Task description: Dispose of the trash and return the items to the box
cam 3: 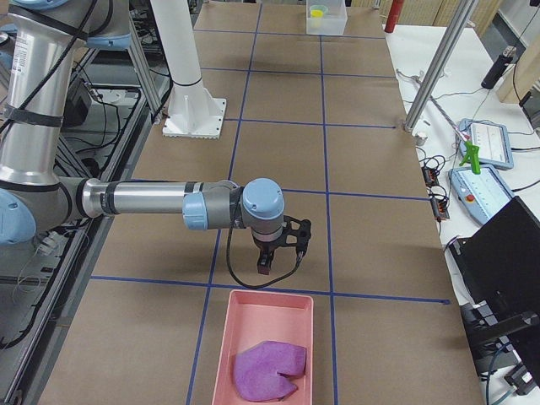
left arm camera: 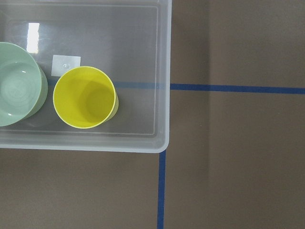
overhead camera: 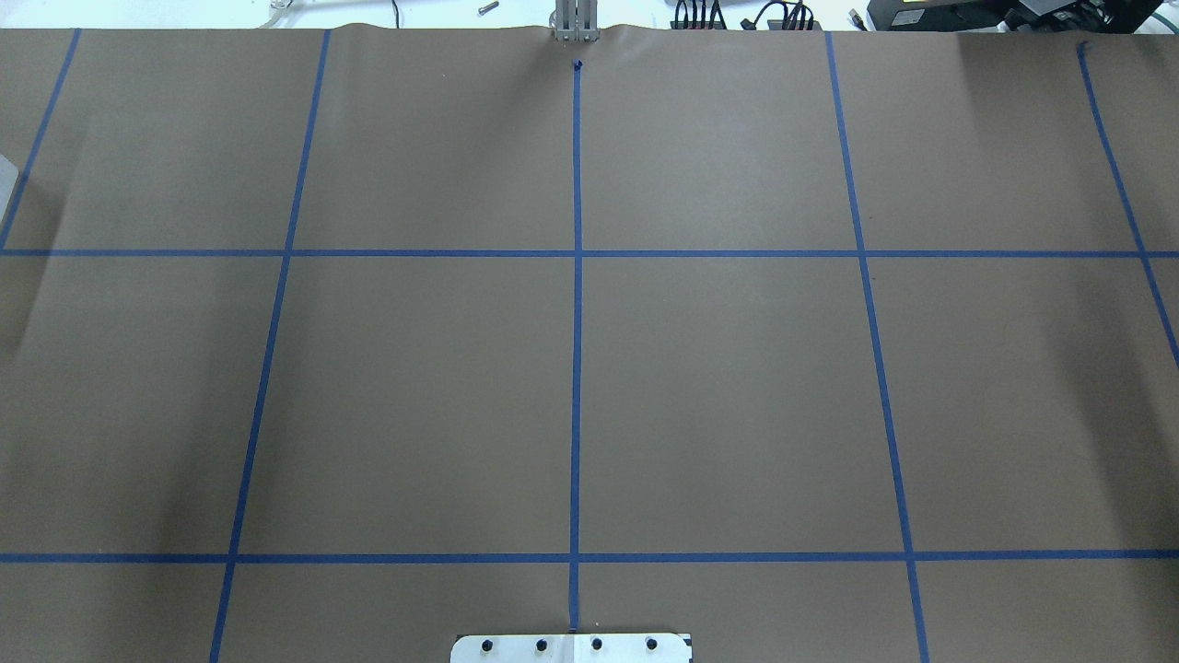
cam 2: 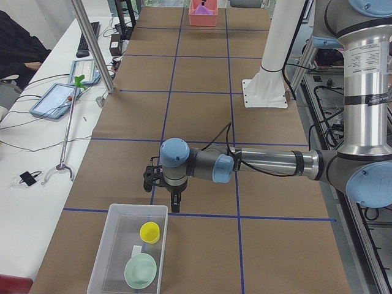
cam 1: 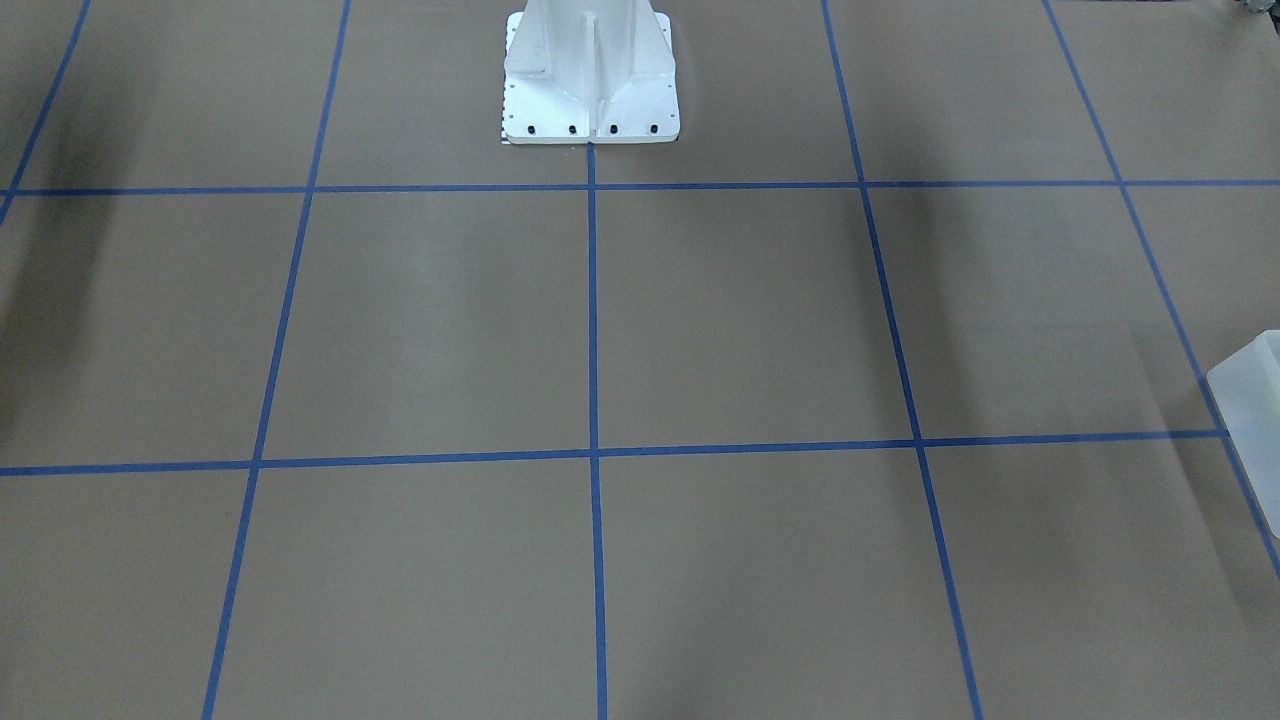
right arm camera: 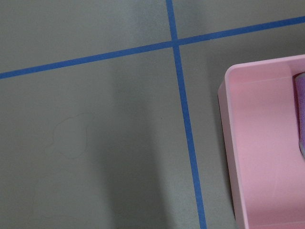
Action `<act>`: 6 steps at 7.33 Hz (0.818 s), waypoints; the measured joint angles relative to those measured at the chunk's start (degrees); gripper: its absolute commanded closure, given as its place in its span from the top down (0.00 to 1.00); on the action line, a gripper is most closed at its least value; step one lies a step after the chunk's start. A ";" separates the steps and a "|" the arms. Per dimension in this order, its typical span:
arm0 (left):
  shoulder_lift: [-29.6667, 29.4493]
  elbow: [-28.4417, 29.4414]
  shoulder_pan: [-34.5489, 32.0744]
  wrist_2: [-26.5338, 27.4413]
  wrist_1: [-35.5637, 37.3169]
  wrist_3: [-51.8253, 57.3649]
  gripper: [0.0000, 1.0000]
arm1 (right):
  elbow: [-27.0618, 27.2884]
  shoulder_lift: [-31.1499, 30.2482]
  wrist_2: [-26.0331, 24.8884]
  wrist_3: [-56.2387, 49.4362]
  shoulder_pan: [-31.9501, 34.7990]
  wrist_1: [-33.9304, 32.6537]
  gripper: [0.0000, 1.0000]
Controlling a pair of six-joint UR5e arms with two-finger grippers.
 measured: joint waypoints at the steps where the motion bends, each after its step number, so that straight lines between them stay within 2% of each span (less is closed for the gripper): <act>1: -0.25 -0.04 -0.15 0.11 0.21 0.02 0.99 | 0.18 -0.03 -0.02 -0.04 0.02 -0.18 1.00; 6: -1.26 0.46 -0.31 0.26 0.84 -0.05 0.99 | -0.10 0.09 -0.63 -0.09 0.01 -0.12 1.00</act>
